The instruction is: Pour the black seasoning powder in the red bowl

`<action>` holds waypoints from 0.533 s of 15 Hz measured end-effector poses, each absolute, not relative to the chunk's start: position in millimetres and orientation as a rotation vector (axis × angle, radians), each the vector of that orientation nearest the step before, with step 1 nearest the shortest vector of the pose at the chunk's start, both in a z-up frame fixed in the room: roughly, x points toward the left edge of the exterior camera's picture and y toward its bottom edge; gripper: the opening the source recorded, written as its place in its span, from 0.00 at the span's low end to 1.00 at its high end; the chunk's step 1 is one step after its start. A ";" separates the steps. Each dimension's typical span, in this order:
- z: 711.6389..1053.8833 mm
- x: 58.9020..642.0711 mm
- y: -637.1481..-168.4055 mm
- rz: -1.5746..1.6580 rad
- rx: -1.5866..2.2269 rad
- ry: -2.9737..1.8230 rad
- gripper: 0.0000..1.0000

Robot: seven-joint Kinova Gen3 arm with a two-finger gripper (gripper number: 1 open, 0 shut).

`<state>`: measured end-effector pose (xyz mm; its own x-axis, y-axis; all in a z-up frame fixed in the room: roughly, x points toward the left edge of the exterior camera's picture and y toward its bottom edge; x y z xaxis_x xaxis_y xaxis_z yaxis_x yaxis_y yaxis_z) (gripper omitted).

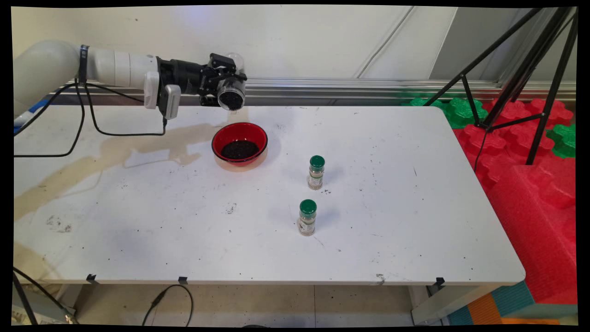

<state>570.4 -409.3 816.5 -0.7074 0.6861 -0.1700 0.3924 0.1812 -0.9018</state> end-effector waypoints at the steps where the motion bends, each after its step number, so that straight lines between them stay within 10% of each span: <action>1: 817.4 570.5 -408.8 1.520 -0.989 -2.190 0.00; 8: 827.9 573.0 -402.1 1.394 -0.662 -2.189 0.00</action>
